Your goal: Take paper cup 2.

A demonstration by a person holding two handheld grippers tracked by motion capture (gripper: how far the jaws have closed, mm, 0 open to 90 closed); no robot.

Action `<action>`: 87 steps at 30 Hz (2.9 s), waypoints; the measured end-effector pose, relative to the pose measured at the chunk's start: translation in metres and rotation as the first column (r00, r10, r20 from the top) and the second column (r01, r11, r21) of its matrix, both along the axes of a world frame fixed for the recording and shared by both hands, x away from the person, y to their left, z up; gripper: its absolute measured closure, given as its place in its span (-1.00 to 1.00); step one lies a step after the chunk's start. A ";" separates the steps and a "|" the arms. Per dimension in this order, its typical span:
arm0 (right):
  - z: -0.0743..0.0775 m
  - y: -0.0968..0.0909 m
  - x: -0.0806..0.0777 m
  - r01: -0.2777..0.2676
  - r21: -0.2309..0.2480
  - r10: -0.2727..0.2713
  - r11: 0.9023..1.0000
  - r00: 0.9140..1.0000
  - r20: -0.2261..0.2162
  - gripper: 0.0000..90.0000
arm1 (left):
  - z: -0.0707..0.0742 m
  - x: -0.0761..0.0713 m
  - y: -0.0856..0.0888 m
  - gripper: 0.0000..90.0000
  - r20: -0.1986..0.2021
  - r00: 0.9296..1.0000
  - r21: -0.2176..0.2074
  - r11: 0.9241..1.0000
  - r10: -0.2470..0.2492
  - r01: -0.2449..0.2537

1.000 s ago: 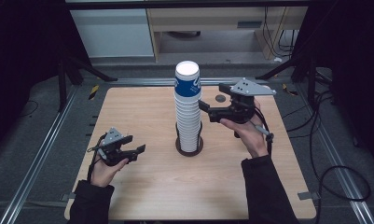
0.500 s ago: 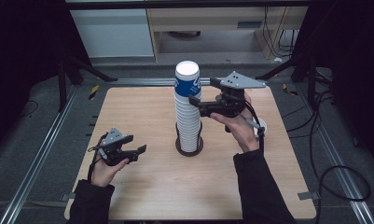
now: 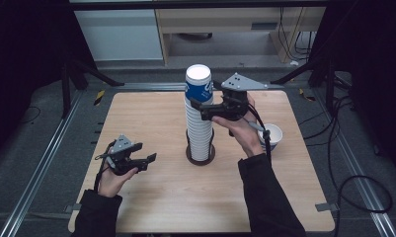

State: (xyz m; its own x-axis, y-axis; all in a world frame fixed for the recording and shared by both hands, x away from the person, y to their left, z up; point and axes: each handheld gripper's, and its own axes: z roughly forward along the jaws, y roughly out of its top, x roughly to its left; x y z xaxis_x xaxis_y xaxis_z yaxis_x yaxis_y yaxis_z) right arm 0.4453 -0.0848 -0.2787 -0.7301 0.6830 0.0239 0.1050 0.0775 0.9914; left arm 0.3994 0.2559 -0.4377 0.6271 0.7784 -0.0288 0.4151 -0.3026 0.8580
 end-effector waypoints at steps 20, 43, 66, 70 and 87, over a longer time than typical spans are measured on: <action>-0.008 0.017 0.012 -0.007 -0.020 0.007 1.000 1.000 0.005 -0.63 | 0.000 0.000 0.001 -0.42 0.006 1.000 0.030 0.999 0.010 -0.010; -0.002 0.016 0.010 -0.011 -0.016 0.011 1.000 1.000 0.025 -0.59 | 0.000 0.001 0.005 -0.41 0.013 0.998 0.009 0.998 0.061 -0.061; 0.038 0.016 0.006 -0.001 -0.022 0.003 1.000 0.997 0.081 -0.53 | 0.000 0.001 0.007 -0.38 0.000 0.997 -0.010 0.997 0.075 -0.075; 0.045 0.015 0.005 0.010 -0.009 -0.009 1.000 0.995 0.097 -0.53 | 0.000 0.001 0.007 -0.38 0.000 0.997 -0.010 0.997 0.077 -0.077; 0.070 -0.003 -0.007 0.021 0.041 -0.028 0.999 0.987 0.158 -0.53 | 0.000 0.001 0.007 -0.34 -0.006 0.997 -0.012 0.997 0.077 -0.077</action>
State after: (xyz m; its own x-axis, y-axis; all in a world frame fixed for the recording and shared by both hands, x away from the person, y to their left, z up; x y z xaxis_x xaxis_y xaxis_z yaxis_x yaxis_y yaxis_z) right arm 0.4379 -0.0878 -0.2092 -0.7099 0.7015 -0.0632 -0.0520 0.0373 0.9980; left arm 0.4005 0.2629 -0.4379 0.5655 0.8237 -0.0424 0.4417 -0.2591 0.8589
